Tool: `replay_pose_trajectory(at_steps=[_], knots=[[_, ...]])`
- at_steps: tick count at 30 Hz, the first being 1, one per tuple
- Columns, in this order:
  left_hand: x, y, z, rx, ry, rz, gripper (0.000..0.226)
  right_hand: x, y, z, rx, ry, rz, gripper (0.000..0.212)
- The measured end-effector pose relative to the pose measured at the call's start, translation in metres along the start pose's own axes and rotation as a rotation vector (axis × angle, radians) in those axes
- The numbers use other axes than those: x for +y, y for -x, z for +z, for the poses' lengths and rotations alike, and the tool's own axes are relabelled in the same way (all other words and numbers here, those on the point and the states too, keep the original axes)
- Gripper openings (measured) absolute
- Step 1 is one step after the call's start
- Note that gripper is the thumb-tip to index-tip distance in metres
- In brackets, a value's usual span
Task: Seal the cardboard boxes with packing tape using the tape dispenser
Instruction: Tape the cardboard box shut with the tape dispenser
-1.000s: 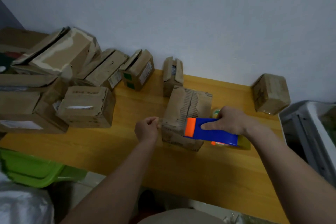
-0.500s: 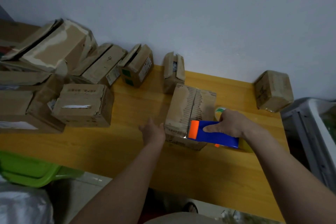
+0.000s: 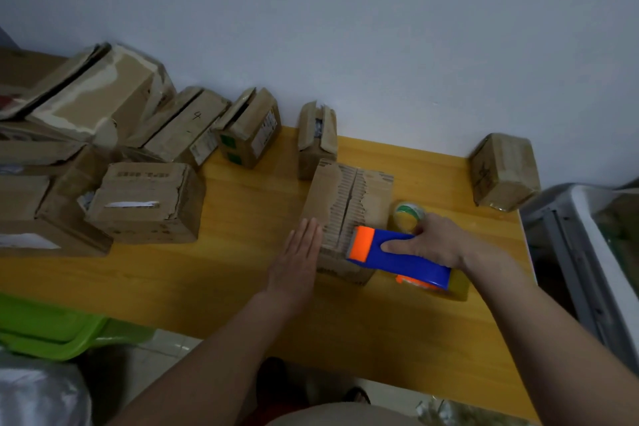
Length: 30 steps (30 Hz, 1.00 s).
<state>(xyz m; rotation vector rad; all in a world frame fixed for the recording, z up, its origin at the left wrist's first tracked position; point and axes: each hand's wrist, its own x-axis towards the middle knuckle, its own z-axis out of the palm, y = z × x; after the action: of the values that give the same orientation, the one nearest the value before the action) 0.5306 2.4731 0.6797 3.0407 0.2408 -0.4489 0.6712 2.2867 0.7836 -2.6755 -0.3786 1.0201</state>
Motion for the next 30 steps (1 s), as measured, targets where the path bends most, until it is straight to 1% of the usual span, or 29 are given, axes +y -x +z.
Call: replay_pose_trajectory(at_steps=[3, 6, 8, 13, 17, 20, 23, 26, 28, 30], knots=[[0.000, 0.001, 0.000, -0.017, -0.004, -0.018, 0.093, 0.035, 0.010, -0.013, -0.015, 0.028, 0.055, 0.052], [0.007, 0.000, -0.001, -0.013, -0.009, -0.046, 0.095, 0.074, 0.021, -0.024, -0.020, 0.021, 0.114, 0.056], [0.011, 0.000, -0.004, -0.021, 0.001, -0.067, 0.096, 0.085, 0.022, -0.023, -0.006, 0.023, 0.125, 0.056], [0.013, 0.000, -0.006, -0.030, 0.004, -0.066, 0.101, 0.089, 0.013, -0.009, 0.003, -0.016, 0.121, 0.063], [0.018, 0.000, -0.009, -0.054, 0.012, -0.027, 0.103, 0.089, 0.014, -0.004, -0.010, -0.032, 0.133, 0.059], [0.022, -0.001, -0.012, -0.069, -0.017, -0.053, 0.100, 0.089, 0.013, -0.002, -0.031, -0.026, 0.125, 0.056], [0.029, -0.002, -0.013, -0.045, 0.003, -0.087, 0.091, 0.088, 0.013, -0.001, -0.033, -0.028, 0.127, 0.057], [0.039, -0.002, -0.011, 0.005, -0.029, 0.006, 0.086, 0.088, 0.015, -0.001, -0.041, -0.028, 0.133, 0.053], [0.042, -0.003, -0.012, -0.032, -0.002, 0.055, 0.091, 0.087, 0.015, -0.003, -0.063, -0.027, 0.127, 0.048], [0.044, -0.004, -0.013, -0.076, -0.024, 0.105, 0.099, 0.086, 0.015, -0.004, -0.084, -0.032, 0.120, 0.044]])
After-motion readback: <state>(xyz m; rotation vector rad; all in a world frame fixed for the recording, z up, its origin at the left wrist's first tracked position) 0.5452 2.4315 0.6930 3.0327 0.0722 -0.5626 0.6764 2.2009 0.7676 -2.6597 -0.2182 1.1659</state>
